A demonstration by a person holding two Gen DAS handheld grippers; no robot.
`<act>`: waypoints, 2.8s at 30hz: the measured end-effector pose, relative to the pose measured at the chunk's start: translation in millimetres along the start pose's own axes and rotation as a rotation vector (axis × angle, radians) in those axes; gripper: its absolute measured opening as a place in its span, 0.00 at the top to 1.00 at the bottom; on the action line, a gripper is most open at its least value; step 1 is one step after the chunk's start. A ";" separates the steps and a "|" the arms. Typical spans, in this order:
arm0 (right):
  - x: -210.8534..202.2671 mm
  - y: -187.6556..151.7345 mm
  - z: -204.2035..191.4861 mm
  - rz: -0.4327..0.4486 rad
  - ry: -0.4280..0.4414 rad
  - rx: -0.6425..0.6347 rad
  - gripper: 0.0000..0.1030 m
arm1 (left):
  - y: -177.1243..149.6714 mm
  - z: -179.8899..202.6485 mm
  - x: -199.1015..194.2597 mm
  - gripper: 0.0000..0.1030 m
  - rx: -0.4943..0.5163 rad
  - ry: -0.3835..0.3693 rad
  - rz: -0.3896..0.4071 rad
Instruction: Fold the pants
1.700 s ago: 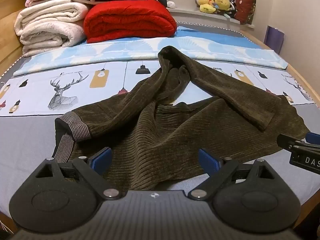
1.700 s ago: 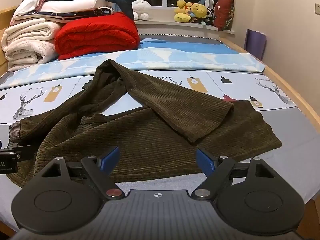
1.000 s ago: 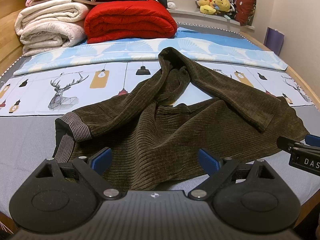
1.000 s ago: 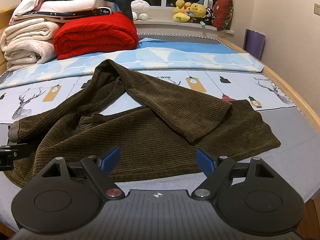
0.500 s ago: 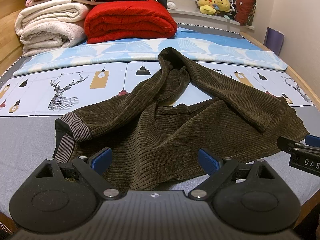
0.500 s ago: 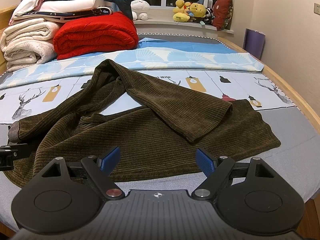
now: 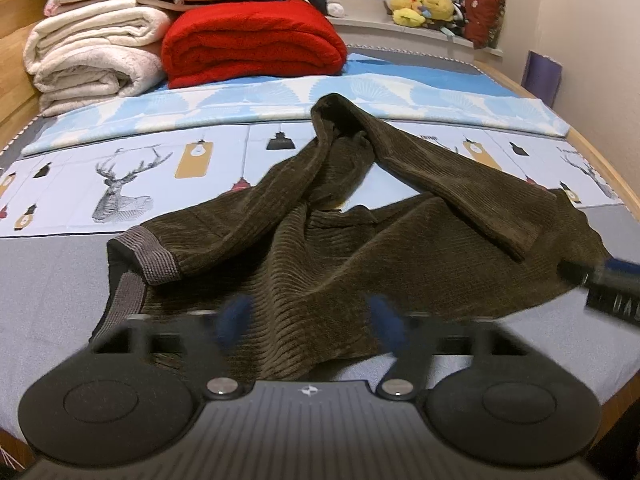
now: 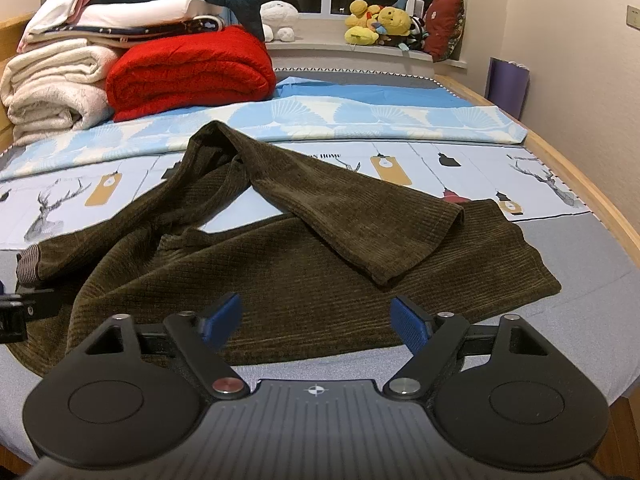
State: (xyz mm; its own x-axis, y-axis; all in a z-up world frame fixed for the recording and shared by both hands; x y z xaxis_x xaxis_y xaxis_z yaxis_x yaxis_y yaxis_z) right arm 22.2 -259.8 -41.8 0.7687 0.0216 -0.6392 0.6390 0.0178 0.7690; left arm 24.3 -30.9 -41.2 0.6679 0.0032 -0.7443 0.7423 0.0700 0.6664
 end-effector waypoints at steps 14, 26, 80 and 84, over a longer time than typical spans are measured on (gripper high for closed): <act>59.5 48.0 79.3 -0.007 0.027 -0.084 0.73 | 64.9 -105.0 107.7 0.42 0.205 -0.043 -0.260; 119.4 46.9 75.4 -0.168 0.021 -0.093 0.63 | 110.9 -141.0 142.9 0.92 0.317 0.216 0.002; 91.6 -80.3 350.3 -0.530 -0.411 0.760 0.93 | -43.6 -312.0 59.0 0.92 -0.051 0.065 -0.446; 95.4 -71.8 344.9 -0.542 -0.422 0.686 0.91 | -45.4 -305.1 61.4 0.85 -0.015 0.117 -0.486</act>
State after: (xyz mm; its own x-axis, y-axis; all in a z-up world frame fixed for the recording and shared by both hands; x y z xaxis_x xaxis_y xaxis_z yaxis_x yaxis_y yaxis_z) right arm 59.3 -603.8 -157.9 0.2265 -0.1806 -0.9571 0.6841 -0.6700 0.2883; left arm 15.1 270.4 -130.8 0.2338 0.0789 -0.9691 0.9647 0.1051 0.2414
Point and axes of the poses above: each gripper's, at about its wrist camera, not at the fingertips, and x roughly the way its jaws point, z to its right, y to its top, the point moved 1 cm from there along x, roughly the way its jaws point, and after that the axes turned 3 degrees about -x, right-handed, at the moved point
